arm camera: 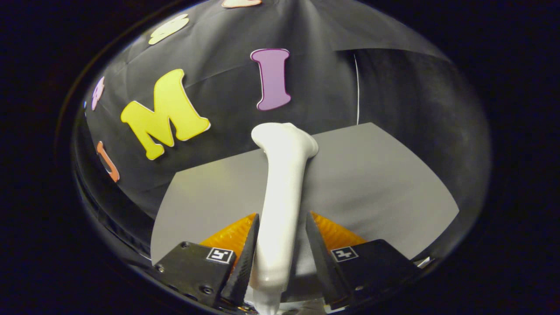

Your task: Iron the clothes twice with a garment steamer, once on the left side and once on the right side.

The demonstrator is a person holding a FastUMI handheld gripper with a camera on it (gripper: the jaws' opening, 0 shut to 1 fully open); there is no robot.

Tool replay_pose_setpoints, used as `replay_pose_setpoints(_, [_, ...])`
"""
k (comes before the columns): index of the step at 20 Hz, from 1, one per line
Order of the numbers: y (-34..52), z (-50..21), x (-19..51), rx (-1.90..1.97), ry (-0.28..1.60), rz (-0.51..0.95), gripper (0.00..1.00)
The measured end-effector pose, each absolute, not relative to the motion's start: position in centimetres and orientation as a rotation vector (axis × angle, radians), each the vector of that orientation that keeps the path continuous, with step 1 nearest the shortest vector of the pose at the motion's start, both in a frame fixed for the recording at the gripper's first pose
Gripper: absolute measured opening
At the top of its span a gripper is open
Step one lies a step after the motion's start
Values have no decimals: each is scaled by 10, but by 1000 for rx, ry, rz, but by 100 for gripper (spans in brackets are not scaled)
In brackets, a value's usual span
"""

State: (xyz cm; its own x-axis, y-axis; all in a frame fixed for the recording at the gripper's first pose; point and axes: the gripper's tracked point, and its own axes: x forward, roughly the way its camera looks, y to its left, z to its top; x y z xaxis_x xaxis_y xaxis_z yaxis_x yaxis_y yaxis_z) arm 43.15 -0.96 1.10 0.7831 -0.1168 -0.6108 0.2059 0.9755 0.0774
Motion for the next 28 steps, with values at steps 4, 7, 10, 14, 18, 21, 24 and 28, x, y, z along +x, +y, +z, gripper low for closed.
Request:
replay_pose_setpoints(4, [-8,7,437,142,656,-209,51])
replay_pose_setpoints(7, [-7,12,437,177,618,-226,42])
replay_pose_setpoints(10, [-7,20,437,223,566,-244,38])
replay_pose_setpoints(14, [-5,44,424,249,472,-244,37])
replay_pose_setpoints(18, [2,73,409,325,358,-217,35])
replay_pose_setpoints(21, [18,93,398,315,285,-175,35])
replay_pose_setpoints(24, [41,106,377,294,237,-111,35])
replay_pose_setpoints(28, [67,102,347,266,230,-84,35])
